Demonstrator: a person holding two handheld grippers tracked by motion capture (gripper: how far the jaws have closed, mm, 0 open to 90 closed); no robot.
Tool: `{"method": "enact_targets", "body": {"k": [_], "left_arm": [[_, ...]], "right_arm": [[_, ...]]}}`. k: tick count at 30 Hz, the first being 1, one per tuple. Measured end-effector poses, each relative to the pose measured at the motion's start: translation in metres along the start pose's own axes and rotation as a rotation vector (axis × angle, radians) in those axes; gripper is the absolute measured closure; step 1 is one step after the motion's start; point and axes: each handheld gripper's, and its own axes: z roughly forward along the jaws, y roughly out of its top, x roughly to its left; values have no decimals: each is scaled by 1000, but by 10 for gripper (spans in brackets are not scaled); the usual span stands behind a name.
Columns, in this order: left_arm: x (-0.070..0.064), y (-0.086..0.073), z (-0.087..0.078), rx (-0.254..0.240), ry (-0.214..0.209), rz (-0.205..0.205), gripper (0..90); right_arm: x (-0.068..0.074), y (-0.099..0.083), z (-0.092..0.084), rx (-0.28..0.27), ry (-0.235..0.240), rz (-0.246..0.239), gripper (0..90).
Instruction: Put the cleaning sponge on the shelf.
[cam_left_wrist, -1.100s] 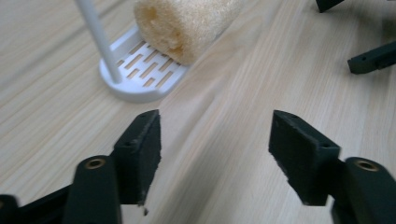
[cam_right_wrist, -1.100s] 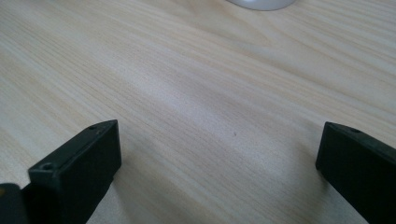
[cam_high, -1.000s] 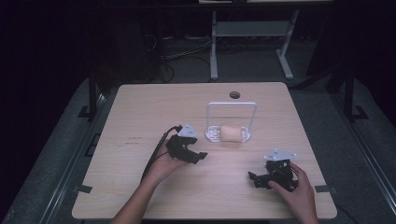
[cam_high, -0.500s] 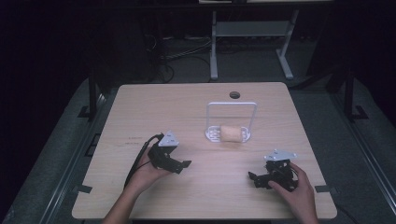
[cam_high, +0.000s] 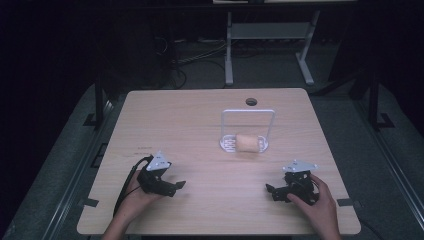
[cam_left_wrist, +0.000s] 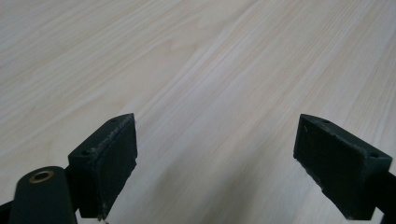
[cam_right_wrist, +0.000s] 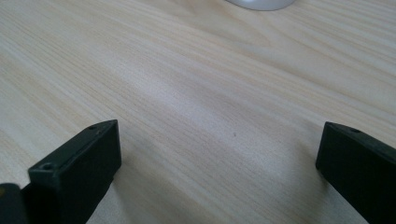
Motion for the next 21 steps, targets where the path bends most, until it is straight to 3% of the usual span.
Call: {"method": "enact_targets", "body": {"k": [8,21], "left_arm": [[4,-23,-10,13,23,-16,131],[6,-37,-9,61,45,2,130]], "right_arm": [[0,0,0,-1,0,3,0],[0,0,0,2,0,2,0]]}}
